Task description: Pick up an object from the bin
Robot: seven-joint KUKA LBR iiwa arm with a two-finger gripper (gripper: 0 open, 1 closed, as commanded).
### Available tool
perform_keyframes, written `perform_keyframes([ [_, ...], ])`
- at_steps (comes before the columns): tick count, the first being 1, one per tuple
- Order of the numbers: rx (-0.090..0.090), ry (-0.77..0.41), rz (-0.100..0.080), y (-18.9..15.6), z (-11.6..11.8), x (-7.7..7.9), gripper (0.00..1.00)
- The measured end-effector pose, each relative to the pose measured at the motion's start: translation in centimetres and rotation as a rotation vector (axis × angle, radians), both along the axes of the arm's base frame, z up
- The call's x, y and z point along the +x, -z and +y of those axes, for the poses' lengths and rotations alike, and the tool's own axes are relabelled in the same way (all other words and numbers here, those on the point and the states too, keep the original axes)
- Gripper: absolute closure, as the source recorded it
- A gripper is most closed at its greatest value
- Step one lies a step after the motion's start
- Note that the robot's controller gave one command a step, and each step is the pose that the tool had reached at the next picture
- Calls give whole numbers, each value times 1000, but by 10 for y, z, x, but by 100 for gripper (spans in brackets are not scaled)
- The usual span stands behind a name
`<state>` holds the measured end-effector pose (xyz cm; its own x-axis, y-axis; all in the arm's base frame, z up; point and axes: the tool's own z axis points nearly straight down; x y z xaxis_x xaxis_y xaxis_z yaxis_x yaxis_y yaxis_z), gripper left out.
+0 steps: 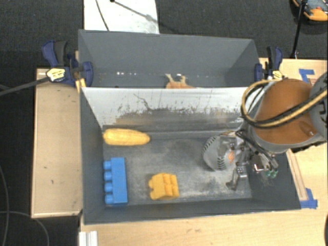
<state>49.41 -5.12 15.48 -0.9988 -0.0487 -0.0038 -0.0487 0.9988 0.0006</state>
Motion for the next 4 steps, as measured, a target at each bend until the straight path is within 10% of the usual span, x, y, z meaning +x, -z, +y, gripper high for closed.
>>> perform_keyframes([
  [2,0,170,-6,45,-32,17,0],
  [3,-5,33,-21,71,-48,53,100],
  [4,-5,33,-21,71,-48,53,100],
])
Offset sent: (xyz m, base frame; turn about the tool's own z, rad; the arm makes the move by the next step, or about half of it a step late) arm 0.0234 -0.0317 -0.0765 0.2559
